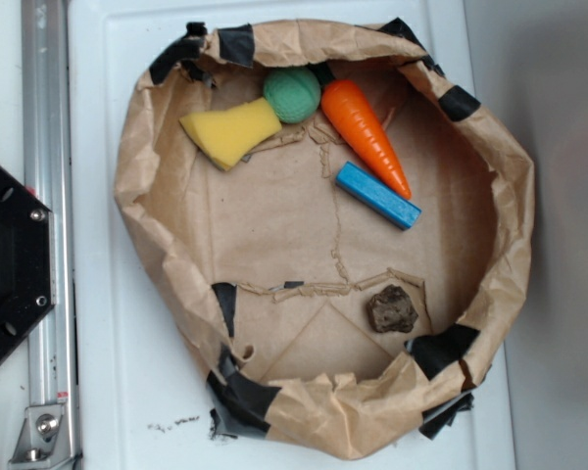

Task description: Grab the rock.

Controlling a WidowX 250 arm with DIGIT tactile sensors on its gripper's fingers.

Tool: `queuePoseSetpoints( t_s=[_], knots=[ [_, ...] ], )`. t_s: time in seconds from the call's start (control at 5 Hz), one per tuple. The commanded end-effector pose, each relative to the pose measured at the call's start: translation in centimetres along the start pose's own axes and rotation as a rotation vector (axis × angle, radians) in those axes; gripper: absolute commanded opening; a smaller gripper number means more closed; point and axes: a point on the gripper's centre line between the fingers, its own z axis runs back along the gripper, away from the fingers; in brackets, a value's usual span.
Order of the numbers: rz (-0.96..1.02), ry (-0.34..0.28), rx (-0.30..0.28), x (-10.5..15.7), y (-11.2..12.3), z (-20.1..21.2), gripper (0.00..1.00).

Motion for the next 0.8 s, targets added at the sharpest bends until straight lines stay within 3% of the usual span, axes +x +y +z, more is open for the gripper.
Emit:
queuePoseSetpoints(
  t_s=[0.0,0.2,0.6],
  knots=[
    [0.0,0.0,0.0,0.0,0.0,0.0,1.0],
    [0.085,-0.007,0.014,4.7,-0.1,-2.8,1.0],
    [0.231,-0.173,-0.07,12.9,0.2,-9.9,1.0]
  ],
)
